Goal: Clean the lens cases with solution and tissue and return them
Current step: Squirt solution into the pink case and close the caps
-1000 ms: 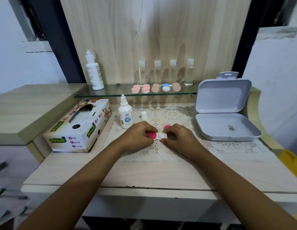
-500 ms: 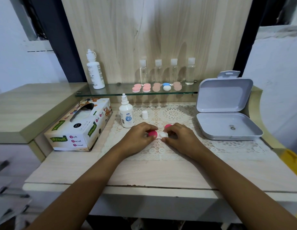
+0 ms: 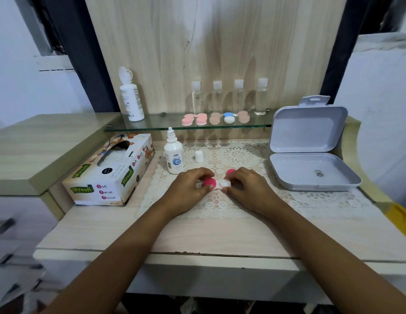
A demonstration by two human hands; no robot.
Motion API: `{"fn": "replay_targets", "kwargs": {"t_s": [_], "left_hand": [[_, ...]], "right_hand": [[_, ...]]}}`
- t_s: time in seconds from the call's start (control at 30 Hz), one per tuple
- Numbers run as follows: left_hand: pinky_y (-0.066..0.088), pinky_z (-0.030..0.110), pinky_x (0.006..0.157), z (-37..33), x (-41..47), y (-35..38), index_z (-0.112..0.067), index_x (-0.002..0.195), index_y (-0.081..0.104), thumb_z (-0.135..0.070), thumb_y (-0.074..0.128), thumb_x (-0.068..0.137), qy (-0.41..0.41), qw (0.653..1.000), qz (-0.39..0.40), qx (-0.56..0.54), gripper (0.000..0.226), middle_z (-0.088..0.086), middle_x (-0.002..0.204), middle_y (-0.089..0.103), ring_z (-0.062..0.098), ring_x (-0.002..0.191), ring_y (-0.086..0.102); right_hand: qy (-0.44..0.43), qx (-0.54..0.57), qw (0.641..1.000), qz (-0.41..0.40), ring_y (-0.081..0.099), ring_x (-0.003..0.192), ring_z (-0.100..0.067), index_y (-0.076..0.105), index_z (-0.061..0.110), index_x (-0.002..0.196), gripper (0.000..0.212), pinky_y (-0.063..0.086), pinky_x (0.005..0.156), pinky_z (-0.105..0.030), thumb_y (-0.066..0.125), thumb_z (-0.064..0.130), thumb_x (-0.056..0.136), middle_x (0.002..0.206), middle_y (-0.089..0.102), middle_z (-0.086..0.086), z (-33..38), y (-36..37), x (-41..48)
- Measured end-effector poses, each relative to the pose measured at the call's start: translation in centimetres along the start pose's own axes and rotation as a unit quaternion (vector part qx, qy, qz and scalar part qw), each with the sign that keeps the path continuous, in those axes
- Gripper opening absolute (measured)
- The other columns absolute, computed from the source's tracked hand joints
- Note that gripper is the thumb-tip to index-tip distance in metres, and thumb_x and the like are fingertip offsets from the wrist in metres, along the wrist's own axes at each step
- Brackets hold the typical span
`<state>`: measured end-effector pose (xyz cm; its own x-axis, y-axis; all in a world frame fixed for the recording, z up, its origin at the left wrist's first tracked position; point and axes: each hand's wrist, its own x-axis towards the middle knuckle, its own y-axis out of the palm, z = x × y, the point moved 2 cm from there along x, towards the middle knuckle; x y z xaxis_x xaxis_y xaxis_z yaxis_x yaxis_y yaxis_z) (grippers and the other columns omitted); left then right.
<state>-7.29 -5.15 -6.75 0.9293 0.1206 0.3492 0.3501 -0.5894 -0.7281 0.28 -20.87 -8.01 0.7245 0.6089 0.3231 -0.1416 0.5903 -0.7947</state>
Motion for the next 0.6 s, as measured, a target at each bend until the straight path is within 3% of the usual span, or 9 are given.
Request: {"fn": "replay_targets", "kwargs": {"t_s": [0.23, 0.43, 0.6], "left_hand": [[0.033, -0.002, 0.082, 0.3, -0.1, 0.2, -0.014, 0.122, 0.059, -0.015, 0.062, 0.088, 0.009, 1.0, 0.013, -0.004, 0.034, -0.001, 0.116, 0.063, 0.006, 0.103, 0.055], [0.04, 0.027, 0.103, 0.7, -0.1, 0.5, -0.014, 0.129, 0.055, -0.01, 0.057, 0.088, 0.025, 0.999, 0.034, 0.008, 0.041, 0.0, 0.124, 0.059, 0.013, 0.116, 0.053], [0.041, 0.029, 0.101, 1.0, 0.1, 0.4, -0.015, 0.127, 0.058, -0.008, 0.055, 0.09, 0.047, 0.997, 0.054, 0.013, 0.037, 0.0, 0.124, 0.06, 0.014, 0.116, 0.054]], "right_hand": [[-0.008, -0.001, 1.0, -0.007, 0.046, 0.094, -0.012, 0.063, 0.022, 0.102, 0.024, 0.04, 0.088, -0.037, 0.063, 0.037, 0.084, 0.09, 0.05, 0.012, 0.0, 0.0, 0.0], [-0.011, -0.008, 1.0, -0.008, 0.044, 0.092, -0.012, 0.063, 0.023, 0.103, 0.024, 0.039, 0.088, -0.037, 0.062, 0.037, 0.084, 0.09, 0.049, 0.012, 0.0, 0.2, 0.1], [-0.012, -0.011, 1.0, -0.005, 0.043, 0.092, -0.011, 0.062, 0.023, 0.102, 0.023, 0.039, 0.088, -0.036, 0.062, 0.037, 0.084, 0.089, 0.048, 0.013, 0.0, 0.2, 0.2]]}}
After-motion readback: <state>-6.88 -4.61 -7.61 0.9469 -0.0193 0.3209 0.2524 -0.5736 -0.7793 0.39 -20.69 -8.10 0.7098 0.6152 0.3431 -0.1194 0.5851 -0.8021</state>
